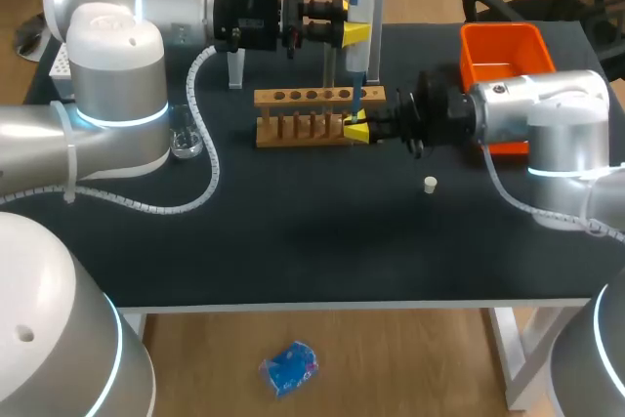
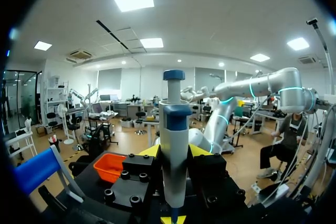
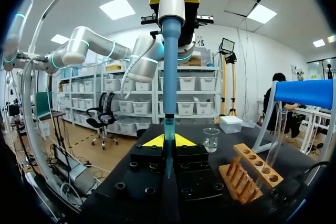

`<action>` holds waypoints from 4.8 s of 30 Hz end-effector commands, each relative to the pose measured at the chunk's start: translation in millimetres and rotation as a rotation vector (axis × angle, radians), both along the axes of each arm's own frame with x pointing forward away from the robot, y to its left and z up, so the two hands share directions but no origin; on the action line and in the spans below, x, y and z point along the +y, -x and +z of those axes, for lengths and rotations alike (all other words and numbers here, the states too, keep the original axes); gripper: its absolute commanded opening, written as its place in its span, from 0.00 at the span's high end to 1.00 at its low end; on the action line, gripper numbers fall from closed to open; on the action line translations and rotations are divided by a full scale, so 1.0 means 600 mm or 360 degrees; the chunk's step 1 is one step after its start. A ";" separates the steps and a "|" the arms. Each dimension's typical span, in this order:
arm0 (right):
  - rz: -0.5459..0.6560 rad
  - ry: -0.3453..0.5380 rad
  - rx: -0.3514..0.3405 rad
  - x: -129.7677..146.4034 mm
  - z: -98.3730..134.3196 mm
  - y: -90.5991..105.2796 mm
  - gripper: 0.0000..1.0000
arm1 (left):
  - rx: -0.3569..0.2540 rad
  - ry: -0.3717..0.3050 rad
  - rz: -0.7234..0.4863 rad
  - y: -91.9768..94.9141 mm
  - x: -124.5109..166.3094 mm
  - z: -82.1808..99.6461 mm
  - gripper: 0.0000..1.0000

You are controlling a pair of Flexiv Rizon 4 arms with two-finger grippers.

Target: Invert the test tube, pick up the pipette, mount the tip to pipette, aspirate from beaker and dispense into the tube, eject the tip, return the pipette, and cap with the stopper.

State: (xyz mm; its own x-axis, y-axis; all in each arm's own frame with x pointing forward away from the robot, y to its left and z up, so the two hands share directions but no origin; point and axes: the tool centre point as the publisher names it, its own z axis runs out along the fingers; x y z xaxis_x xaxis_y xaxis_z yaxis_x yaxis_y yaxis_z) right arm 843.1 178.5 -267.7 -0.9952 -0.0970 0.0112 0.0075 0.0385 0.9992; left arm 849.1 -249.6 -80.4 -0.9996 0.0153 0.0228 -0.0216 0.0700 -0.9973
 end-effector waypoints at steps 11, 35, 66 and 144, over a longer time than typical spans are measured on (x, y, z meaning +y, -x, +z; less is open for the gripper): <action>0.0006 0.0013 -0.0023 -0.001 0.017 -0.005 1.00 | -0.0001 0.0001 0.0003 0.001 0.000 -0.004 1.00; -0.0030 -0.0009 0.0030 -0.003 0.028 -0.009 1.00 | -0.0001 0.0001 0.0003 0.001 0.000 -0.004 1.00; -0.0388 -0.0047 -0.0036 0.005 0.030 -0.006 1.00 | -0.0001 0.0001 0.0003 0.001 0.000 -0.004 1.00; 0.0164 0.0306 0.0063 -0.066 0.006 0.026 0.00 | -0.0134 -0.0112 0.0397 0.020 0.206 -0.004 1.00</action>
State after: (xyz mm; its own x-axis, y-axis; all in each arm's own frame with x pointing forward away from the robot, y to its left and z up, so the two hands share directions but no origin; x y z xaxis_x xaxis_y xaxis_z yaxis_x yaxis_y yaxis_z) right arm 827.3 140.2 -265.2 -0.9789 -0.1889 0.0778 0.0331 0.2287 0.9729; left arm 836.7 -126.2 -83.6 -0.9700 -0.2330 -0.0694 0.0367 0.1416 -0.9892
